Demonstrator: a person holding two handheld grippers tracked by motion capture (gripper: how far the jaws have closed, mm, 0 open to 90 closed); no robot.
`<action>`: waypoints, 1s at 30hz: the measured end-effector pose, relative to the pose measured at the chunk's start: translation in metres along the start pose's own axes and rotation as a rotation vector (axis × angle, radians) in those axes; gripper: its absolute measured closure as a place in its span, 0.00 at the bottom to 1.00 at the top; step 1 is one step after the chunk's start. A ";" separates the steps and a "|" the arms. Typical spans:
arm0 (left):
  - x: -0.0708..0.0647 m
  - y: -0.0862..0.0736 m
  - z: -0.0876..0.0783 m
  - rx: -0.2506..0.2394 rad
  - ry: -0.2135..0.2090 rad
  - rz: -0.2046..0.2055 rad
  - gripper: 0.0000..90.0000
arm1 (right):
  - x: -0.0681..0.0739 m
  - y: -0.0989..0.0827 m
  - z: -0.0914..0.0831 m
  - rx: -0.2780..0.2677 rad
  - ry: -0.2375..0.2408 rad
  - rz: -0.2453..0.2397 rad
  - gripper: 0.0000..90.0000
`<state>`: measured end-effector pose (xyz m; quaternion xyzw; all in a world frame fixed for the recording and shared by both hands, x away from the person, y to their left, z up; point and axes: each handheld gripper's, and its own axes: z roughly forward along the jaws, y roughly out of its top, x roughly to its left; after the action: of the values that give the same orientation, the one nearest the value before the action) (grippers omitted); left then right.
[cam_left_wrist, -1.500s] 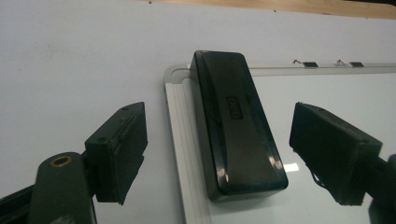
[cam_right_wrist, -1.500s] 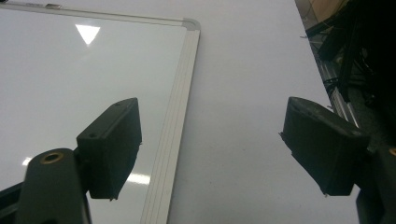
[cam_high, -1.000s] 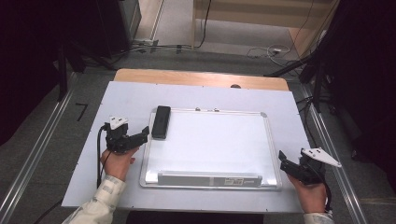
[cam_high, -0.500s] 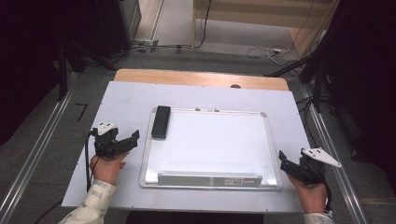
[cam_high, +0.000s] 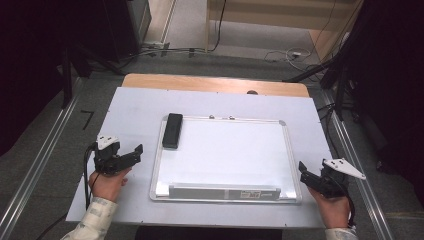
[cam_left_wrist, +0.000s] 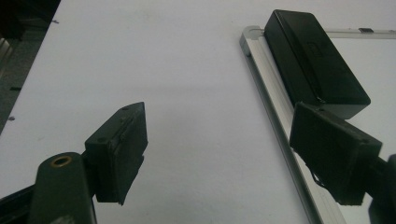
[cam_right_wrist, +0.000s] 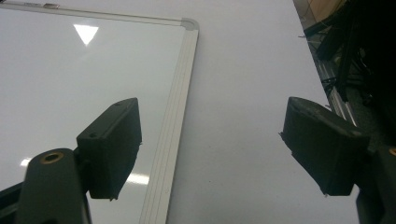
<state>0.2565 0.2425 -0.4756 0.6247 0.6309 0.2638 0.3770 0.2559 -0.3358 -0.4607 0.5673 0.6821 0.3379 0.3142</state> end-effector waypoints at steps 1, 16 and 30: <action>0.001 -0.001 0.000 -0.001 0.003 -0.004 0.22 | 0.000 0.000 0.000 0.000 0.000 0.001 0.20; 0.013 -0.010 -0.007 0.018 0.028 -0.004 0.22 | -0.001 0.000 -0.001 -0.004 0.001 -0.001 0.20; 0.018 -0.018 -0.007 0.038 0.054 -0.001 0.22 | -0.001 0.000 0.000 -0.003 0.001 0.000 0.20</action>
<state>0.2417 0.2598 -0.4891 0.6239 0.6461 0.2684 0.3483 0.2558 -0.3369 -0.4605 0.5666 0.6817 0.3393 0.3150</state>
